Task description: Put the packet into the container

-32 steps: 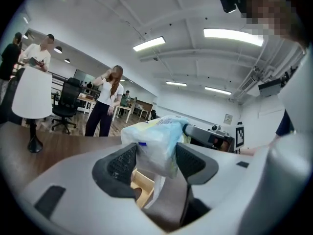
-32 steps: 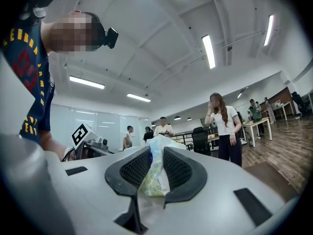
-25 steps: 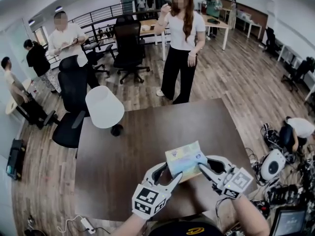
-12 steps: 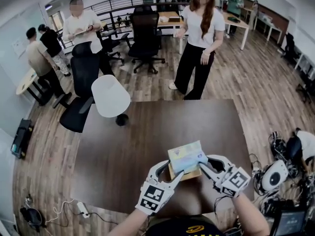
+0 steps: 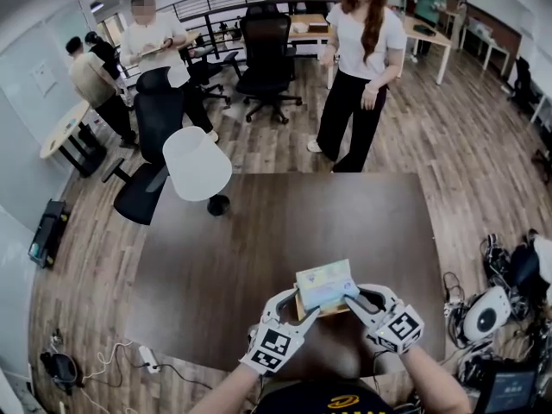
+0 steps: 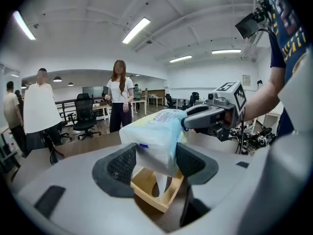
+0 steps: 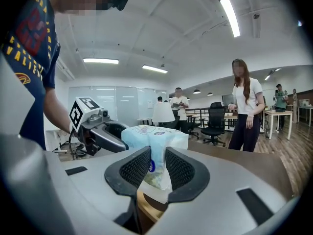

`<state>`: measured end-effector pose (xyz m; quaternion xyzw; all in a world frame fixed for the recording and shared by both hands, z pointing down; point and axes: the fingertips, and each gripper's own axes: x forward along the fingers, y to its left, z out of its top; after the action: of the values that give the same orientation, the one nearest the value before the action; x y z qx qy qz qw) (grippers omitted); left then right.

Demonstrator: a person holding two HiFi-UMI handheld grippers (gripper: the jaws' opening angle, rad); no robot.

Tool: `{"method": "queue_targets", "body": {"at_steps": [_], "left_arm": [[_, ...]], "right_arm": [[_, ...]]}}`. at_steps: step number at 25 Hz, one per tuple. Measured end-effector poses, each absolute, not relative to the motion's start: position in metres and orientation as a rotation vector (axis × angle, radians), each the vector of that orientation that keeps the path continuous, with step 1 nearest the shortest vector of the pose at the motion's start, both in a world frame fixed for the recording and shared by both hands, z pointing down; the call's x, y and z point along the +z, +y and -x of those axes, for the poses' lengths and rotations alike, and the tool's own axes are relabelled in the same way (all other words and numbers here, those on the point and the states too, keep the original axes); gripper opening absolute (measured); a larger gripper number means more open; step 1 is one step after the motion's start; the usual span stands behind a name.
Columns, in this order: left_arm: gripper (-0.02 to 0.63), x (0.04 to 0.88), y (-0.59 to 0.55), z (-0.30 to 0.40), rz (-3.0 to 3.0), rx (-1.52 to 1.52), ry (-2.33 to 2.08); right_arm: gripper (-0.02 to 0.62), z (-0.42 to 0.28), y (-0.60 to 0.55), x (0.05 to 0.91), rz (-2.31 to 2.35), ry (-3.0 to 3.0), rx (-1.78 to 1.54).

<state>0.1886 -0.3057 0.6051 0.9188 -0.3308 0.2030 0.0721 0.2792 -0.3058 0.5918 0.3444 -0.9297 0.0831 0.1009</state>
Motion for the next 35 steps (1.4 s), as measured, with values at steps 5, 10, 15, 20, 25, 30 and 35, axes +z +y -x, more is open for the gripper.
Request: {"method": "queue_targets", "body": {"at_steps": [5,10,15,20,25,30,35], "left_arm": [[0.259,0.631,-0.304,-0.188,-2.757,0.672,-0.973],[0.252,0.656,-0.298,-0.188,-2.752,0.74,-0.932],[0.25,0.686,-0.294,-0.187,-2.753,0.834,-0.884],[0.25,0.708,-0.29,-0.184,-2.734,0.903,-0.866],[0.25,0.721,-0.293,-0.182,-2.726,0.944,-0.861],[0.25,0.729,-0.294,-0.184,-2.716,0.979,-0.851],[0.25,0.732,-0.293,-0.186,-2.724,1.004,-0.842]], "right_arm": [[0.087,-0.284,-0.305,0.628,-1.001,-2.677,0.206],[0.087,-0.285,-0.301,0.651,-0.99,-2.614,0.22],[0.087,-0.284,-0.297,0.675,-0.983,-2.555,0.226],[0.087,-0.28,-0.29,0.693,-0.975,-2.502,0.195],[0.089,-0.278,-0.29,0.708,-0.988,-2.46,0.168],[0.089,-0.279,-0.293,0.715,-0.984,-2.435,0.159],[0.089,-0.282,-0.293,0.718,-0.98,-2.401,0.159]]}}
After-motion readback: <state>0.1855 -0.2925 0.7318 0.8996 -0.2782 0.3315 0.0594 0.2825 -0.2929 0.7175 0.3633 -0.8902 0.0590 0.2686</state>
